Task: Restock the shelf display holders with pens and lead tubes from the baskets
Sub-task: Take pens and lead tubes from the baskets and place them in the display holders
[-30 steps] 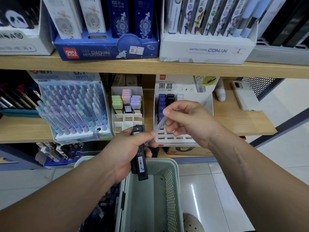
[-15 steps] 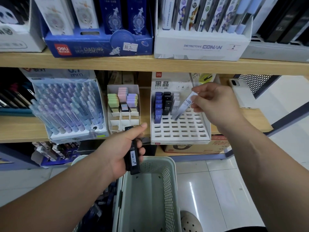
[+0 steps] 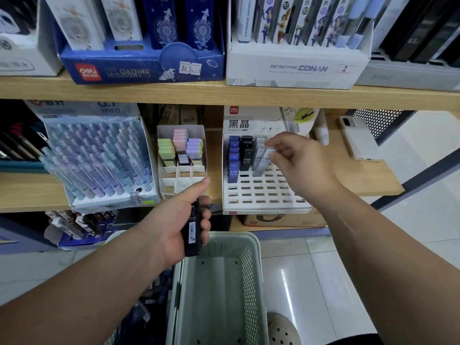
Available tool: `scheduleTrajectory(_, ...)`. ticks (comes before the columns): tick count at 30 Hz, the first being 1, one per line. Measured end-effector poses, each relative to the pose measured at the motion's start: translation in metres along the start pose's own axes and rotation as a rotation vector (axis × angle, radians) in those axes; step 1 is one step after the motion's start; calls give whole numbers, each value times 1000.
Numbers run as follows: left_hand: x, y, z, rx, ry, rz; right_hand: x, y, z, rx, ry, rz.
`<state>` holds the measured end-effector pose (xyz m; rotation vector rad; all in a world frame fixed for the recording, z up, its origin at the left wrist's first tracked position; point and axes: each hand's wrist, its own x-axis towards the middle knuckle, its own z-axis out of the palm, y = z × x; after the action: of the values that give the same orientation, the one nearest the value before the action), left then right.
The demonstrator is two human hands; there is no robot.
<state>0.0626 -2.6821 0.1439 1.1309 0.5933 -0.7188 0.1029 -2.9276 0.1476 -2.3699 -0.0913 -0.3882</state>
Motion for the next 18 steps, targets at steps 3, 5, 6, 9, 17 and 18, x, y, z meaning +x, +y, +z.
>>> scheduleTrajectory(3, 0, 1, -2, -21, -5, -20, -2, -1, 4, -103, -14, -63)
scheduleTrajectory(5, 0, 2, -3, -70, -35, -28, -4, -1, 7, -158, -22, -99)
scheduleTrajectory(6, 0, 2, -3, -98, -57, -26, -4, -1, 8, -168, -18, -101)
scheduleTrajectory(9, -2, 2, -2, -160, -134, -8, -3, -7, 8, -165, 38, -63)
scheduleTrajectory(17, -7, -2, 9, 93, -219, 195, -11, -54, 17, 355, -261, 240)
scheduleTrajectory(18, -7, -4, 9, 121, -207, 233, -14, -58, 19, 399, -347, 285)
